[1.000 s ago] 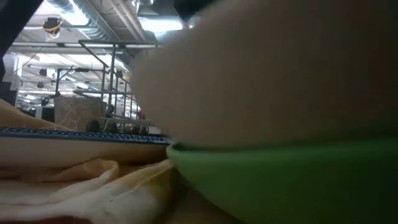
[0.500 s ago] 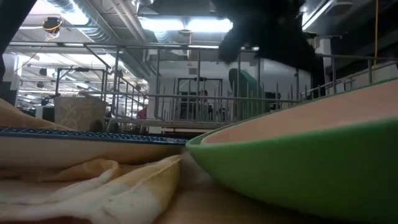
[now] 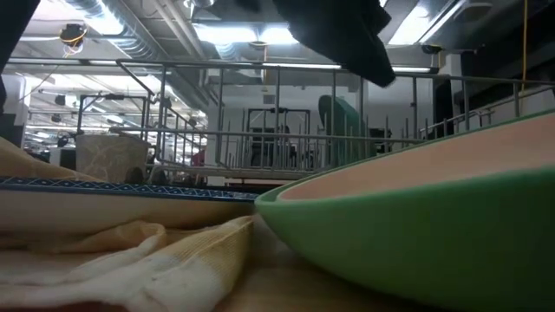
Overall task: Sort dishes
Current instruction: Move the stacked plates to the bottom left of the table
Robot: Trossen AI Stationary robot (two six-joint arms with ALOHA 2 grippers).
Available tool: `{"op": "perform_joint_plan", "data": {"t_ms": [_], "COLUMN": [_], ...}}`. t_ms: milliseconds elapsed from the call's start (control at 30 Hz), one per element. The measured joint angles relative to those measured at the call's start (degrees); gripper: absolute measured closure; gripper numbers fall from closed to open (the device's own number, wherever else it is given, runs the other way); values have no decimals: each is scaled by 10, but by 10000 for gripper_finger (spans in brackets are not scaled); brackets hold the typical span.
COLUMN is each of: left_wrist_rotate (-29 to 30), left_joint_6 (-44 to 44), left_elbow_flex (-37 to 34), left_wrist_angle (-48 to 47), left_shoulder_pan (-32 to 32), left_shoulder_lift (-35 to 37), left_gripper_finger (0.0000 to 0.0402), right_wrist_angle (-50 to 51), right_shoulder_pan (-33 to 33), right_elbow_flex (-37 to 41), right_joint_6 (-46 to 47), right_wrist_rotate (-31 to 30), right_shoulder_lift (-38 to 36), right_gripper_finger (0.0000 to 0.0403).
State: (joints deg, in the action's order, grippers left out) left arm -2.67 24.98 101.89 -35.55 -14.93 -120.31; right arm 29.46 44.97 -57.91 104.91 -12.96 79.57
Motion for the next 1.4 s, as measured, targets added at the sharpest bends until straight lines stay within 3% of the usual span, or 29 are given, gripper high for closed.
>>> {"op": "perform_joint_plan", "data": {"t_ms": [233, 800, 1400], "left_wrist_rotate": [-11, -27, -27], "left_joint_6": [-112, -115, -113], "left_elbow_flex": [0, 0, 0], "left_wrist_angle": [-9, -6, 17], "left_shoulder_pan": [-27, -35, -36], "left_shoulder_lift": [-4, -4, -4], "left_gripper_finger": [398, 398, 398], "right_wrist_angle": [-24, -27, -26], "right_shoulder_pan": [0, 0, -28], "right_elbow_flex": [0, 0, 0], "right_joint_6": [57, 164, 165], "right_wrist_rotate": [27, 74, 76], "right_shoulder_lift": [48, 104, 107], "right_gripper_finger": [251, 251, 251]}}
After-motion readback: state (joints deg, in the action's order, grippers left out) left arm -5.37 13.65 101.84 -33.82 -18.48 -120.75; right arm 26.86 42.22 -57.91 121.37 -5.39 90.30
